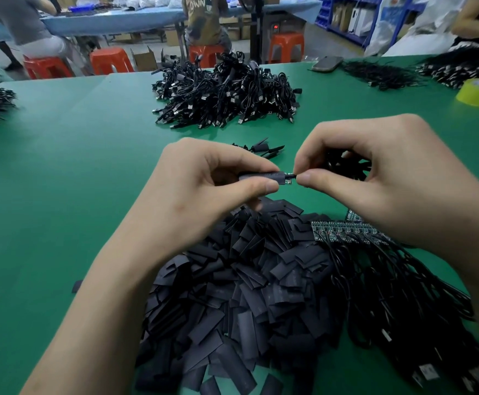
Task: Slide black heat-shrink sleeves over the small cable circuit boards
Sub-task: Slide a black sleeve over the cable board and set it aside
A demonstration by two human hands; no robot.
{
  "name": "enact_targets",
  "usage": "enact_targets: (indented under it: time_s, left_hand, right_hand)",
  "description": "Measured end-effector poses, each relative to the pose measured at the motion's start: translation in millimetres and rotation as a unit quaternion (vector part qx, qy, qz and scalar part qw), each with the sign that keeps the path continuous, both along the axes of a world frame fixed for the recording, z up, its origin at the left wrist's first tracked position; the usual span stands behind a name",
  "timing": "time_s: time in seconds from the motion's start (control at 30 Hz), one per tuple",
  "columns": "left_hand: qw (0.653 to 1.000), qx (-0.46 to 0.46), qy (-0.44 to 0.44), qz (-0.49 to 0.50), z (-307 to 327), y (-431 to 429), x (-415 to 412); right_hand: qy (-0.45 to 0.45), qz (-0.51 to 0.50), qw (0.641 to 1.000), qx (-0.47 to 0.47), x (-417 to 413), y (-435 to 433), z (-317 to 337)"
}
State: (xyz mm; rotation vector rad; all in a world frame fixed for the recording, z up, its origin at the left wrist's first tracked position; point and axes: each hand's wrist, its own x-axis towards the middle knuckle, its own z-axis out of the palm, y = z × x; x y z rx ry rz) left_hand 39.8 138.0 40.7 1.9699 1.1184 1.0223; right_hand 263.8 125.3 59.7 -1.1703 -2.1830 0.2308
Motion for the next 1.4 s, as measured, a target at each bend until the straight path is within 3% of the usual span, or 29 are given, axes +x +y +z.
enact_targets:
  time_s: [0.43, 0.67, 0.8, 1.07, 1.3, 1.4]
  left_hand:
    - [0.999, 0.020, -0.029, 0.003, 0, 1, 0]
    - [0.997, 0.055, -0.049, 0.010, 1, 0, 1]
    - [0.995, 0.096, -0.018, 0.022, 2, -1, 0]
    - [0.985, 0.163, 0.022, 0.053, 1, 1, 2]
    - [0.974, 0.144, -0.106, 0.138, -6, 5, 7]
    - [0.972, 0.151, -0.116, 0.139, -7, 4, 13]
  right_hand:
    - [0.054, -0.022, 0.998, -0.027, -2, 1, -2]
    - [0.019, -0.019, 1.000, 0.005, -9, -4, -2]
    - [0.012, -0.023, 1.000, 0.004, -10, -3, -3]
    - [0.112, -0.019, 0.989, -0.100, -5, 2, -4]
    - [0.232, -0.023, 0.956, -0.175, 0, 4, -5]
    - [0.269, -0.016, 0.942, -0.201, -3, 4, -5]
